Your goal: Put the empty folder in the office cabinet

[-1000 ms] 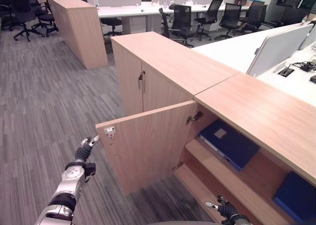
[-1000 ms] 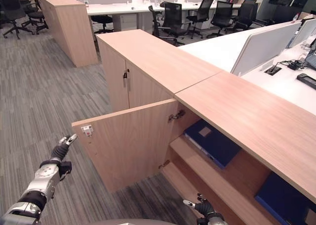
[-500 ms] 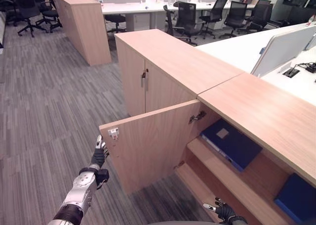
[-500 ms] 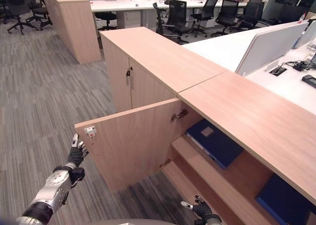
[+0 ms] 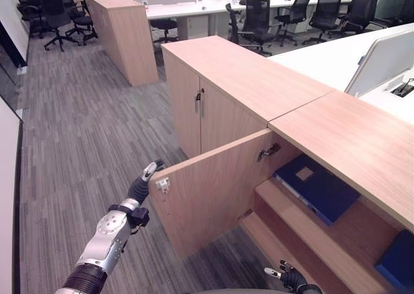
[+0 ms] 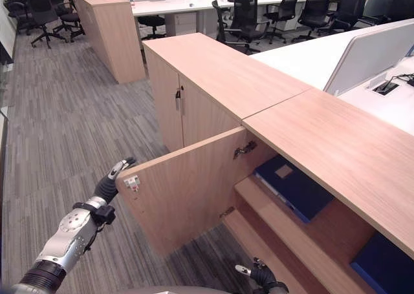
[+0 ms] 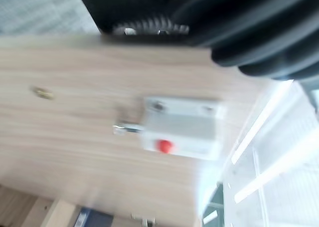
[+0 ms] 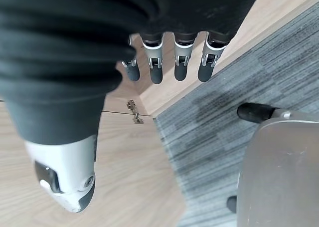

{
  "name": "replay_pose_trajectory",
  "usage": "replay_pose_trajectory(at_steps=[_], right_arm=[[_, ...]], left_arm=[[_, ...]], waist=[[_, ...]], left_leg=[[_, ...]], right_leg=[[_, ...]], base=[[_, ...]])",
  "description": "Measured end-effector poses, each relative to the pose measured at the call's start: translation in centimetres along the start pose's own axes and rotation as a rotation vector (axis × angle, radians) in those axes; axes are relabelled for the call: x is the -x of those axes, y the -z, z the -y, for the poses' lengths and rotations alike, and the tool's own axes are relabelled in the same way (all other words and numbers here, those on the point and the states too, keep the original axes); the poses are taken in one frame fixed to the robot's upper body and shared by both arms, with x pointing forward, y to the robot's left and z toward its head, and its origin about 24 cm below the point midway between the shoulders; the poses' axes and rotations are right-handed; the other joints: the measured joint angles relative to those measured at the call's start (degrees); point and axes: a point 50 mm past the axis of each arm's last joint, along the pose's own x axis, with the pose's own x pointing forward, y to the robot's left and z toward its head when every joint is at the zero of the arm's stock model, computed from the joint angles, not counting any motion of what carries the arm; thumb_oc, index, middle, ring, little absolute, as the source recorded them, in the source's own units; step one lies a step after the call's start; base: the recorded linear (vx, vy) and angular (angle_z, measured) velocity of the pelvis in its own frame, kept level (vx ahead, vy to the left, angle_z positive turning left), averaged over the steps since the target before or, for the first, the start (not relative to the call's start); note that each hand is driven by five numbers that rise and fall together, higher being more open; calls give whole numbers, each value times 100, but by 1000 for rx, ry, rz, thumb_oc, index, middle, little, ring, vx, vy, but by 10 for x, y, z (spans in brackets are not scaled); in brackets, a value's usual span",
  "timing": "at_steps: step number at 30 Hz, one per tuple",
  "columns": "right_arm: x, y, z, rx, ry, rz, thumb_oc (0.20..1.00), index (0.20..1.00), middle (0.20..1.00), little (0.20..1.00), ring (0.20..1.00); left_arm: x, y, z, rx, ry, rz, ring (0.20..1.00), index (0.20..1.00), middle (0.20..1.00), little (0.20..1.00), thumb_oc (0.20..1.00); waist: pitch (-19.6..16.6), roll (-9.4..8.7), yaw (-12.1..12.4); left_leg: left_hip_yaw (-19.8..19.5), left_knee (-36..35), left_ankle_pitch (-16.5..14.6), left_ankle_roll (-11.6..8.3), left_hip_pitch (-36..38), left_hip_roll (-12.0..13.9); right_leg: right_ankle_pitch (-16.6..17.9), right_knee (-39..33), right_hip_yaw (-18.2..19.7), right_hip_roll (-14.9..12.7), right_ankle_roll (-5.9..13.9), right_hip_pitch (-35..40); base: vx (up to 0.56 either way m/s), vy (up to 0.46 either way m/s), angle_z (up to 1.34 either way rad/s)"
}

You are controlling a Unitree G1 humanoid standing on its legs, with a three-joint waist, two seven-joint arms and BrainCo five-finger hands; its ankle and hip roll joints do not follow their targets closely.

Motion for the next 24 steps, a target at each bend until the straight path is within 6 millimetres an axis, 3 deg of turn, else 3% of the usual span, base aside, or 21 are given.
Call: replay_pose_trajectory(at_steps=[5, 10, 12, 13, 14, 15, 16, 17, 19, 21, 22, 23, 24], right_arm=[[-1, -2, 2, -20, 9, 6, 1000, 1000, 1000, 1000, 1000], [-2, -9, 6, -41, 32, 25, 1000, 1000, 1000, 1000, 1000], [-4, -15, 5, -39, 31, 40, 1000, 1000, 1000, 1000, 1000], [-5, -18, 6, -37, 32, 48, 1000, 1000, 1000, 1000, 1000], [-6, -22, 7, -36, 37, 58, 1000, 1000, 1000, 1000, 1000], [-7, -28, 6, -32, 34, 73, 1000, 1000, 1000, 1000, 1000], [-10, -42, 3, -20, 20, 104, 1000, 1000, 1000, 1000, 1000], [-12, -48, 3, -19, 18, 120, 1000, 1000, 1000, 1000, 1000], [-13, -59, 4, -22, 25, 148, 1000, 1000, 1000, 1000, 1000], [-14, -65, 4, -24, 29, 163, 1000, 1000, 1000, 1000, 1000], [-14, -69, 8, -28, 41, 175, 1000, 1000, 1000, 1000, 1000], [-14, -67, 11, -36, 51, 172, 1000, 1000, 1000, 1000, 1000], [-13, -61, 13, -45, 57, 157, 1000, 1000, 1000, 1000, 1000]], left_arm=[[1, 3, 5, -25, 55, -25, 1000, 1000, 1000, 1000, 1000], [5, 3, 2, -40, 57, -15, 1000, 1000, 1000, 1000, 1000], [8, 3, -2, -51, 48, -16, 1000, 1000, 1000, 1000, 1000], [11, 6, -2, -47, 44, -25, 1000, 1000, 1000, 1000, 1000], [11, 8, -1, -41, 44, -27, 1000, 1000, 1000, 1000, 1000], [12, 8, -1, -34, 41, -24, 1000, 1000, 1000, 1000, 1000], [13, 6, 0, -34, 43, -15, 1000, 1000, 1000, 1000, 1000], [15, 7, 1, -32, 44, -18, 1000, 1000, 1000, 1000, 1000], [19, 11, 2, -25, 44, -35, 1000, 1000, 1000, 1000, 1000], [23, 14, 2, -21, 44, -51, 1000, 1000, 1000, 1000, 1000], [27, 19, 4, 5, 35, -57, 1000, 1000, 1000, 1000, 1000], [30, 25, 8, 23, 39, -79, 1000, 1000, 1000, 1000, 1000], [30, 28, 12, 25, 59, -87, 1000, 1000, 1000, 1000, 1000]], waist=[[-6, 37, -5], [-24, 67, -3], [-6, 97, 68], [-15, 148, 94], [12, 323, 168], [25, 415, 245], [30, 516, 330], [34, 522, 336], [33, 503, 387], [29, 365, 491], [37, 441, 475], [-1, 506, 447], [-1, 507, 451]], left_leg=[[46, 0, 11, 16, -18, -45], [369, 58, 95, 92, -199, -74], [658, 62, 139, 147, -201, -36], [827, 61, 181, 191, -200, 18], [998, 57, 201, 246, -245, 154], [1159, 70, 214, 265, -319, 277], [1406, 114, 238, 298, -408, 464], [1539, 107, 280, 301, -402, 498], [1796, 85, 286, 288, -374, 514], [2057, 180, 278, 92, -380, 481], [2108, 166, 360, -128, -394, 551], [2052, 173, 225, -320, -391, 584], [2028, 244, 224, -319, -376, 574]], right_leg=[[-90, 165, 108, -34, 24, -157], [-30, 489, 355, -31, 50, -663], [-84, 519, -60, -123, -10, -839], [-206, 385, -468, -214, -25, -812], [-293, 592, -944, -259, -92, -838], [-333, 1243, -1344, -340, -88, -1089], [-648, 2783, -1781, -512, -66, -1500], [-842, 3285, -1963, -620, -43, -1490], [-1118, 3725, -2189, -819, -34, -1310], [-1227, 3209, -2225, -809, -98, -1030], [-1452, 2456, -2168, -501, -303, -854], [-1369, 2188, -1980, -317, -308, -842], [-1319, 2093, -1880, -244, -311, -876]], base=[[-10, 1, -5], [-117, -39, -26], [-156, -7, -62], [-158, -5, -67], [-137, -10, -71], [-96, -44, -92], [-56, -35, -80], [-38, -53, -67], [13, -95, -49], [45, -185, -76], [36, -169, -87], [14, -160, -80], [-10, -144, -52]])
